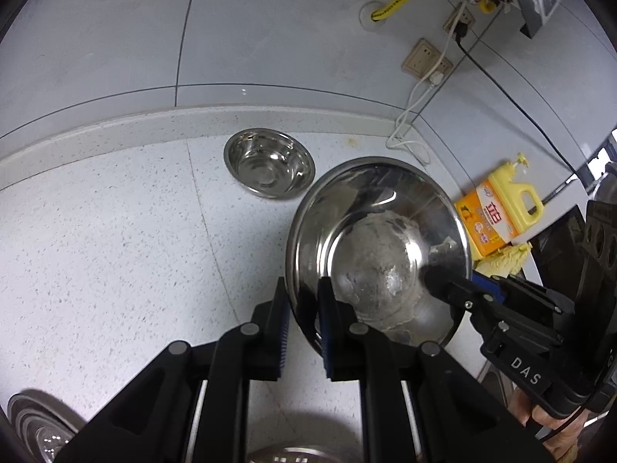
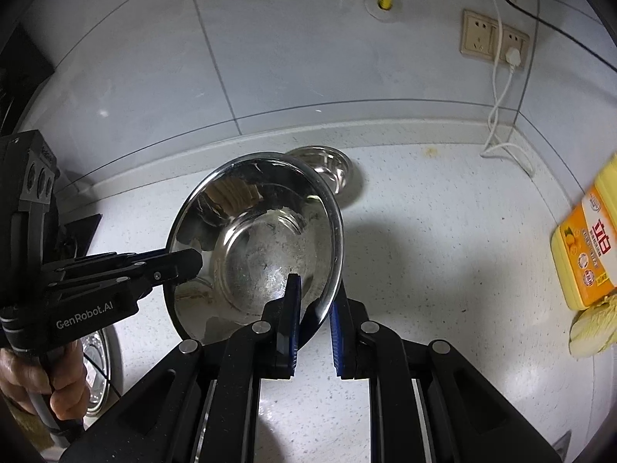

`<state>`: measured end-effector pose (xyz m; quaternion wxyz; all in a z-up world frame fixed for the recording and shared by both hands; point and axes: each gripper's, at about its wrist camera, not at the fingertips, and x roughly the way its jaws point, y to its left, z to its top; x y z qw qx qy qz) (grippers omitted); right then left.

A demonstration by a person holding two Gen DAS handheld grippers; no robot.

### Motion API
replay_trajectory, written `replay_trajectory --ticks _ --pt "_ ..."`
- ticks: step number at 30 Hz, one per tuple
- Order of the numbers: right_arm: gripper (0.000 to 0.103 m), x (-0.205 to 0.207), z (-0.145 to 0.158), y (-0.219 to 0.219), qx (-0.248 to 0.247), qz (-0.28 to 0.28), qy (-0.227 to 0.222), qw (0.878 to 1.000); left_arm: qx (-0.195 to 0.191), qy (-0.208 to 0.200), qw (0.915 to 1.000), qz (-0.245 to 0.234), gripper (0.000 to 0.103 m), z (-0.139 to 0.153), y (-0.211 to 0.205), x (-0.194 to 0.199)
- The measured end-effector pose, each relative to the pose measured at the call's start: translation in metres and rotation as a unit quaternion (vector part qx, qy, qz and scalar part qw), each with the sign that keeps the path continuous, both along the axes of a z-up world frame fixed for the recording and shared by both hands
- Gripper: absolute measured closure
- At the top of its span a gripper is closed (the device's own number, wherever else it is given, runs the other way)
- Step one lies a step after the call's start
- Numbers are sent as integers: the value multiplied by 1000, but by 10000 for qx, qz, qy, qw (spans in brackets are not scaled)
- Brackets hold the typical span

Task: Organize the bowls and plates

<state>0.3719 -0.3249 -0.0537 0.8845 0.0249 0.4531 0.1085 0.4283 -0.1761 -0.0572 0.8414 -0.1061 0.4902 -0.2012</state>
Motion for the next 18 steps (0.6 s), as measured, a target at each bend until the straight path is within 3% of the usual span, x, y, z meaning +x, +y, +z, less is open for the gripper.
replay_trajectory --ticks 18 --pt "90 -104 29 33 -363 80 -95 9993 -219 161 9977 -622 90 23 35 -95"
